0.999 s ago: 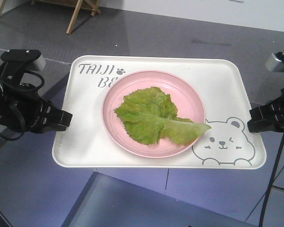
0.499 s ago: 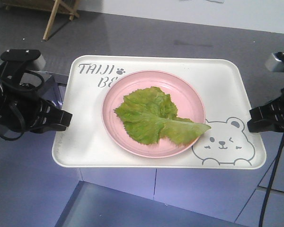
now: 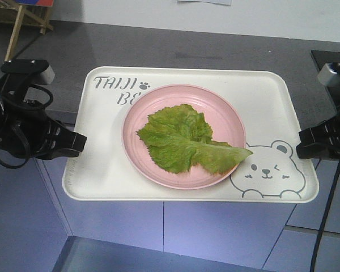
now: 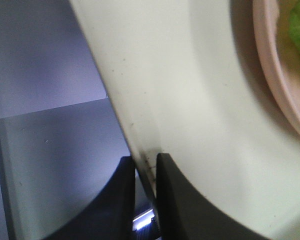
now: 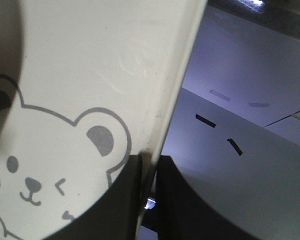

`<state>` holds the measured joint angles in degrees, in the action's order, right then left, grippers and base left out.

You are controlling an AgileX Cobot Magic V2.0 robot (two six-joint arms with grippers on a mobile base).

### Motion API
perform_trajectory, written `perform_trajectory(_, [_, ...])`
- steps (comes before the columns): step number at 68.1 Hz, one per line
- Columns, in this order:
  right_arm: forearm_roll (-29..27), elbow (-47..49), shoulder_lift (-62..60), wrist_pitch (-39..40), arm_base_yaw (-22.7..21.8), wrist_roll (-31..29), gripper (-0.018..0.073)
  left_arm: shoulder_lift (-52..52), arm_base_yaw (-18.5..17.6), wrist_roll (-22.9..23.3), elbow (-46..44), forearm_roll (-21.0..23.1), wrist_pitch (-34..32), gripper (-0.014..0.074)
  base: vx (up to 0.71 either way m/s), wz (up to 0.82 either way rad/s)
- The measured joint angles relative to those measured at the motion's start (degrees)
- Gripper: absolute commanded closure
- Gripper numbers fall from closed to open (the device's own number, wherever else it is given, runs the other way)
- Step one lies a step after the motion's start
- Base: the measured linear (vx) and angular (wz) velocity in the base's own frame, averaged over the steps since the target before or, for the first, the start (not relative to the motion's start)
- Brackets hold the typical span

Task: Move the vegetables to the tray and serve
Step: 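Hold the tray level with both grippers while the base turns away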

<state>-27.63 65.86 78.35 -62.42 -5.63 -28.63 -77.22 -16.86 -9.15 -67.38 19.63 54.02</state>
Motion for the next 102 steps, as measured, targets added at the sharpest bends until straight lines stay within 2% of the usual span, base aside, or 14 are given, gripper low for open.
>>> perform_trajectory(39, [0.06, 0.0, 0.0, 0.0, 0.0, 0.0, 0.0564, 0.0, 0.0, 0.0, 0.0, 0.05, 0.0, 0.0603, 0.12, -0.15])
perform_trajectory(102, [0.06, 0.0, 0.0, 0.0, 0.0, 0.0, 0.0564, 0.0, 0.0, 0.0, 0.0, 0.05, 0.0, 0.0603, 0.13, 0.08])
